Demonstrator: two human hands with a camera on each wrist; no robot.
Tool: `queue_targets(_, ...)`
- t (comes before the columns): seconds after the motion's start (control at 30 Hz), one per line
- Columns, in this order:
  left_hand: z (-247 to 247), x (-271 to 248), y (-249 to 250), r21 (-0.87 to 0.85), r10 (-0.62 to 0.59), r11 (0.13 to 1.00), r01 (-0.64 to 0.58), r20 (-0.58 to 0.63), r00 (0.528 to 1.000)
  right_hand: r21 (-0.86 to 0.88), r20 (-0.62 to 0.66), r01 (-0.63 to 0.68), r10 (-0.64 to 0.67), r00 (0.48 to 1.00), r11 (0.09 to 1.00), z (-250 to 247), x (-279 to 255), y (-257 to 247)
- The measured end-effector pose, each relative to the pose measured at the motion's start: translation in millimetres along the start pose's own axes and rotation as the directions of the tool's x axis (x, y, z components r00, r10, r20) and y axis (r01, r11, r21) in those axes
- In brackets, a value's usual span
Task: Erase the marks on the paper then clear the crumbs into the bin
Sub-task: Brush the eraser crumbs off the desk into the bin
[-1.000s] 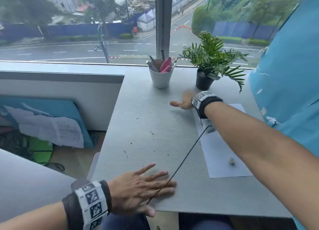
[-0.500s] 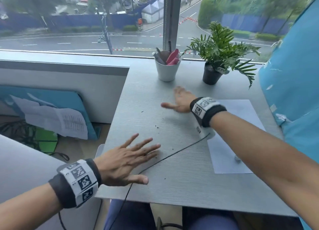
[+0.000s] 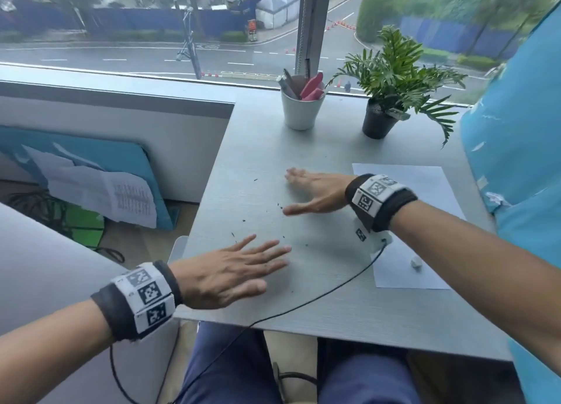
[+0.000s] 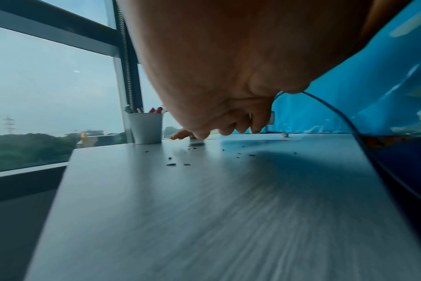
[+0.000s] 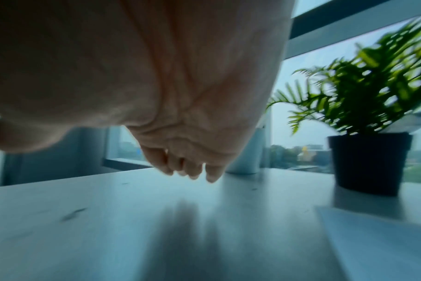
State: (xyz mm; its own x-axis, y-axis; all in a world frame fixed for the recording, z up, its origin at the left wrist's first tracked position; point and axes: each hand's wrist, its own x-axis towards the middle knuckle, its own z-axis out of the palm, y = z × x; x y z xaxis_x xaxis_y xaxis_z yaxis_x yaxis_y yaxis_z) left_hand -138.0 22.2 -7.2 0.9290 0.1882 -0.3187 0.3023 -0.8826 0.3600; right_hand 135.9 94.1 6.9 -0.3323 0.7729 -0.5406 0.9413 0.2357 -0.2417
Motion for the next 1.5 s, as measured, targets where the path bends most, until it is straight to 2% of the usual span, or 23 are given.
queue_targets(0.07,0.4,-0.3,-12.2,0.047,-0.044,0.998,0.046,-0.050,0.998,0.015,-0.123,-0.112,0.113,0.986,0.994,-13.7,10.2,17.8)
queue_targets(0.13,2.1,0.0,-23.8,0.114,-0.084,0.989,0.090,-0.062,0.995,0.025,-0.200,-0.302,0.301,0.933,0.953,-25.5,27.7,41.7)
queue_targets(0.2,3.7,0.6,-31.7,0.128,-0.116,0.984,0.124,-0.070,0.991,0.001,-0.143,-0.452,0.448,0.883,0.892,-28.1,40.3,53.1)
queue_targets(0.23,3.5,0.5,-35.0,0.125,-0.132,0.982,0.140,-0.073,0.989,-0.024,-0.099,-0.475,0.471,0.877,0.880,-26.2,43.7,50.1)
queue_targets(0.3,3.4,-1.5,-41.4,0.106,-0.160,0.980,0.167,-0.080,0.984,-0.085,-0.056,-0.417,0.414,0.909,0.905,-16.6,44.6,27.3)
queue_targets(0.4,5.0,-4.4,-48.4,0.088,-0.192,0.976,0.199,-0.085,0.978,-0.168,-0.010,-0.146,0.146,0.989,0.975,12.5,31.4,-20.0)
queue_targets(0.5,6.5,-6.5,-48.9,0.120,-0.183,0.974,0.191,-0.071,0.980,-0.187,0.104,0.108,-0.090,0.991,0.976,31.3,7.9,-45.9)
queue_targets(0.57,7.9,-7.9,-47.0,0.161,-0.164,0.972,0.172,-0.064,0.984,-0.146,0.023,0.104,-0.102,0.995,0.984,18.6,6.5,-38.0)
queue_targets(0.63,11.0,-8.8,-43.4,0.201,-0.157,0.966,0.164,-0.050,0.986,-0.095,-0.089,-0.033,0.025,0.996,0.995,-1.8,20.4,-12.7)
queue_targets(0.7,14.9,-9.4,-39.2,0.230,-0.149,0.961,0.154,-0.040,0.988,-0.100,-0.107,-0.199,0.189,0.976,0.975,-13.5,36.2,10.3)
queue_targets(0.77,17.5,-7.7,-33.8,0.249,-0.124,0.960,0.130,-0.042,0.991,-0.150,-0.080,-0.233,0.223,0.972,0.961,-7.2,43.9,10.1)
queue_targets(0.8,18.7,-6.7,-30.8,0.248,-0.106,0.962,0.113,-0.042,0.993,-0.174,-0.062,-0.177,0.169,0.984,0.969,2.1,43.3,-0.5)
queue_targets(0.87,21.6,-4.1,-24.1,0.238,-0.065,0.968,0.074,-0.049,0.997,-0.175,0.001,0.021,-0.021,1.000,0.984,22.5,28.7,-30.8)
queue_targets(0.93,23.9,-1.2,-16.6,0.254,-0.024,0.967,0.032,-0.036,0.999,-0.137,0.057,0.197,-0.191,0.980,0.971,34.5,5.2,-50.3)
queue_targets(0.97,24.1,0.7,-12.4,0.265,-0.002,0.964,0.009,-0.028,1.000,-0.093,0.039,0.231,-0.228,0.973,0.969,35.6,-7.4,-52.6)
queue_targets(1.03,23.9,5.5,-2.5,0.268,0.044,0.963,-0.040,-0.009,0.999,0.023,-0.090,0.202,-0.199,0.976,0.979,32.9,-34.3,-48.9)
queue_targets(1.13,28.4,17.2,19.3,0.283,0.157,0.947,-0.151,0.001,0.988,0.132,-0.288,0.088,-0.046,0.957,0.987,33.8,-74.1,-36.3)
queue_targets(1.2,36.3,27.2,33.3,0.339,0.248,0.905,-0.257,0.070,0.966,0.188,-0.324,0.032,0.031,0.946,0.982,41.0,-97.3,-33.1)
queue_targets(1.27,40.4,33.1,34.3,0.367,0.271,0.882,-0.295,0.116,0.955,0.238,-0.312,-0.009,0.085,0.946,0.971,53.0,-115.2,-35.8)
queue_targets(1.37,30.4,31.2,10.7,0.362,0.159,0.914,-0.184,0.098,0.982,0.262,-0.245,-0.061,0.128,0.961,0.963,74.4,-128.3,-42.9)
queue_targets(1.5,2.5,22.2,-31.4,0.482,-0.128,0.872,0.089,0.050,0.991,0.203,-0.072,-0.240,0.259,0.963,0.949,97.4,-115.4,-54.5)
